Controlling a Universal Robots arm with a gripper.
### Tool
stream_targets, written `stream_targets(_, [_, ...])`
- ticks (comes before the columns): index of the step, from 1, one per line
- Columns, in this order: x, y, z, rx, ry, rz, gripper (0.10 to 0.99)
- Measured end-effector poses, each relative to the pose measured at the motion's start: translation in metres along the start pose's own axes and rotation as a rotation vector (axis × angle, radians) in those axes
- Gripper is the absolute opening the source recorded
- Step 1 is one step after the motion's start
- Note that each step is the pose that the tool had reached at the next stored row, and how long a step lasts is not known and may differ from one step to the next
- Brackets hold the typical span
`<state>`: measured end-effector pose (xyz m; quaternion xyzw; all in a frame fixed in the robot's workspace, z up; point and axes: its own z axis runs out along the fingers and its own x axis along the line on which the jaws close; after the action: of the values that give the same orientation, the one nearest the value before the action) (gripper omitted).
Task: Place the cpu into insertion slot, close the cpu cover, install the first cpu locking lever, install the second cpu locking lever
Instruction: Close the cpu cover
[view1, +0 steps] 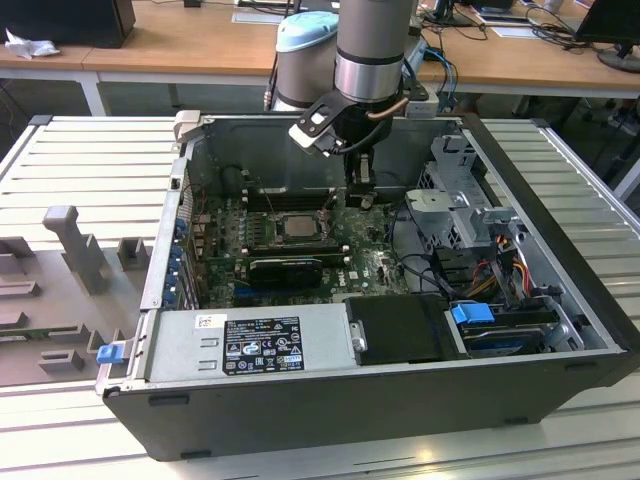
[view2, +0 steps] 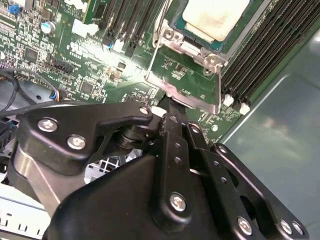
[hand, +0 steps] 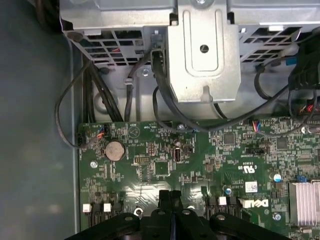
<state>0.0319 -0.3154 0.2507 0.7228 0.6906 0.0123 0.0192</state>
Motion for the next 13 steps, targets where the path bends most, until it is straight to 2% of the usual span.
stream_targets(13, [-0.0003, -0.0077, -0.0003, 0.000, 0.0000, 0.000, 0.106])
